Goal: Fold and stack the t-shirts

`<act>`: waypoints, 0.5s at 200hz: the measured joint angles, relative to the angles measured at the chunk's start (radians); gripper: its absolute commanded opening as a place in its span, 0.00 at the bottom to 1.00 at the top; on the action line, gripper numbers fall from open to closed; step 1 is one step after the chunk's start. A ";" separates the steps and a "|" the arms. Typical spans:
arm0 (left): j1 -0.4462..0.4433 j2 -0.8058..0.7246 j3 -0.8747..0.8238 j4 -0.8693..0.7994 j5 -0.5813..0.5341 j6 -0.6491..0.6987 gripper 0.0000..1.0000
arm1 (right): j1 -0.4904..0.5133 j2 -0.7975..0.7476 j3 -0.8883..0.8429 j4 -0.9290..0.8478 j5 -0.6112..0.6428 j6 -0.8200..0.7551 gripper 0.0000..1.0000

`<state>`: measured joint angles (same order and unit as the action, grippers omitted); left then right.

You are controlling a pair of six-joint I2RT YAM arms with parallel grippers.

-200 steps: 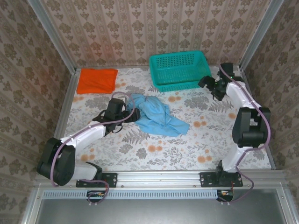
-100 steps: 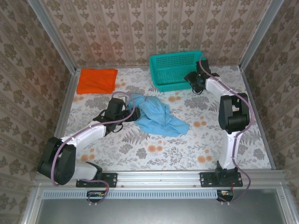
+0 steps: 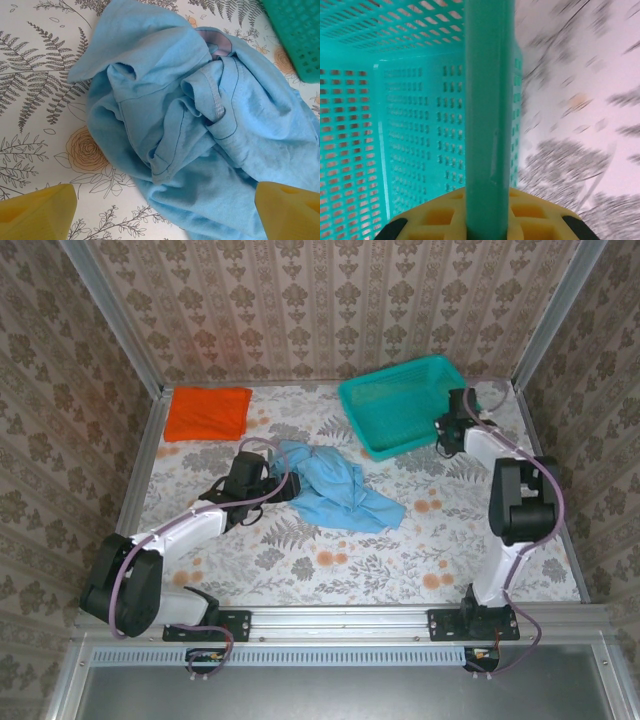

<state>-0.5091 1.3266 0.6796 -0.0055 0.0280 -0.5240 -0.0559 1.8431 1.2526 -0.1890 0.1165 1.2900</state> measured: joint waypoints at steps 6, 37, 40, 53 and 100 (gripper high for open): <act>0.000 0.000 0.000 0.000 0.000 0.000 0.93 | -0.022 -0.021 -0.022 0.000 0.014 0.010 0.00; 0.000 0.000 0.000 0.000 0.003 0.000 0.93 | -0.129 -0.079 -0.084 0.000 0.077 0.065 0.01; 0.000 0.000 0.000 0.000 0.003 0.000 0.93 | -0.137 -0.079 -0.085 0.000 0.081 0.070 0.01; 0.000 0.000 0.000 0.001 0.003 0.000 0.93 | -0.162 -0.079 -0.085 0.006 0.094 0.080 0.02; 0.000 0.000 0.000 0.001 0.003 0.000 0.93 | -0.183 -0.036 -0.011 -0.001 0.124 0.078 0.02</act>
<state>-0.5091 1.3266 0.6796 -0.0044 0.0311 -0.5240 -0.2390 1.8069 1.2419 -0.1898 0.2405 1.3682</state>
